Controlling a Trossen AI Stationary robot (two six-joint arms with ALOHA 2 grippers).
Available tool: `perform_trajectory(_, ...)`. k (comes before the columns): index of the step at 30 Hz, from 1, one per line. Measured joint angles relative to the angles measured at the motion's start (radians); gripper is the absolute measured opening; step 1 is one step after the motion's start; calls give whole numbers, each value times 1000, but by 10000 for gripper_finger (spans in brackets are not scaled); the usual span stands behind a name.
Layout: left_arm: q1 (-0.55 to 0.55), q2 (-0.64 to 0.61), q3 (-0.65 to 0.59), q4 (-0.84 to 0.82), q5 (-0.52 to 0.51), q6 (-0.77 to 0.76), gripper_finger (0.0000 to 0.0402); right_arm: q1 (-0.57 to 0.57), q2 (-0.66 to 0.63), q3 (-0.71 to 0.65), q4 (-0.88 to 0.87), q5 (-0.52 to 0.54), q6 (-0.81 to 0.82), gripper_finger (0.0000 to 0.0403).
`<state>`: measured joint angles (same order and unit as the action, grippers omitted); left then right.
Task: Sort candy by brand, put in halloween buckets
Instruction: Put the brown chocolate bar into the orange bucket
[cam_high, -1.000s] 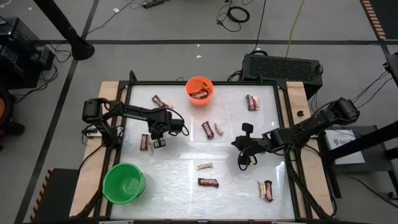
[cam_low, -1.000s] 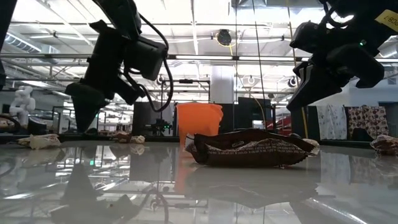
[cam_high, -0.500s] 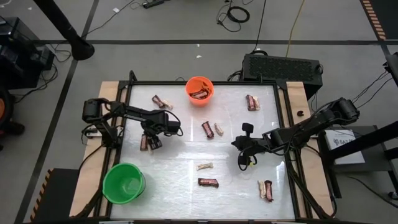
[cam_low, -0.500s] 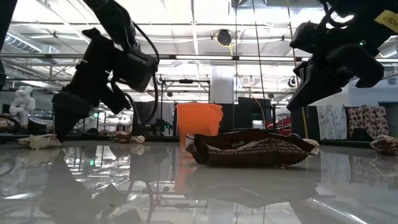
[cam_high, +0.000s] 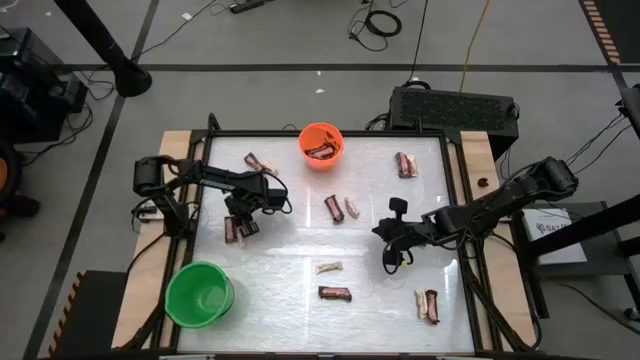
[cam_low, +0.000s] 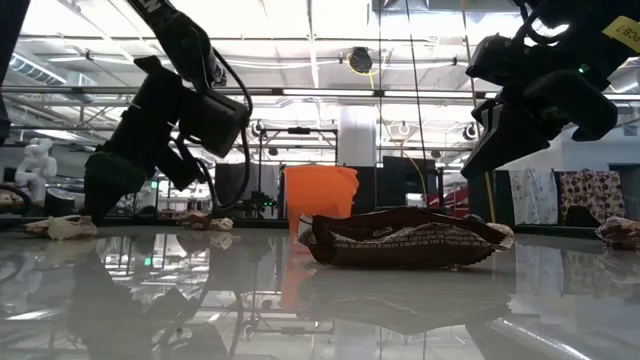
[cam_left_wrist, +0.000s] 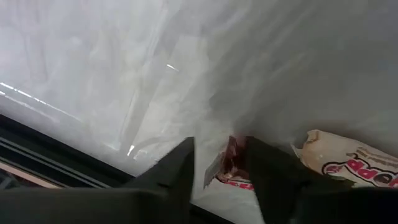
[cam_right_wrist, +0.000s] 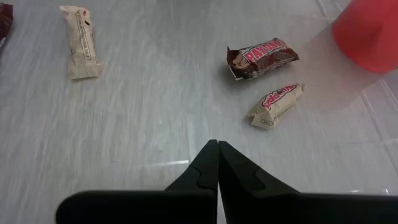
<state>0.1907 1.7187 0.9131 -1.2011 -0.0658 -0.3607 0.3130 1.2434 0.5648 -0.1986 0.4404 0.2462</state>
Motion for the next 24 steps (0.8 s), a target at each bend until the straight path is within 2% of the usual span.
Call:
perform_trajectory(6,14,0,0,0,0,-1,14,0,0,0,0,0,2,0)
perform_trajectory(14,9,-7,12,-2,0,29,3,0,0,0,0,0,2,0)
perform_trajectory(21,-11,-84,137,-3,-4,35,2,0,0,0,1,3,-4,0)
perform_trajectory(24,-23,-133,200,-3,-45,34,1,0,0,0,1,4,-4,0)
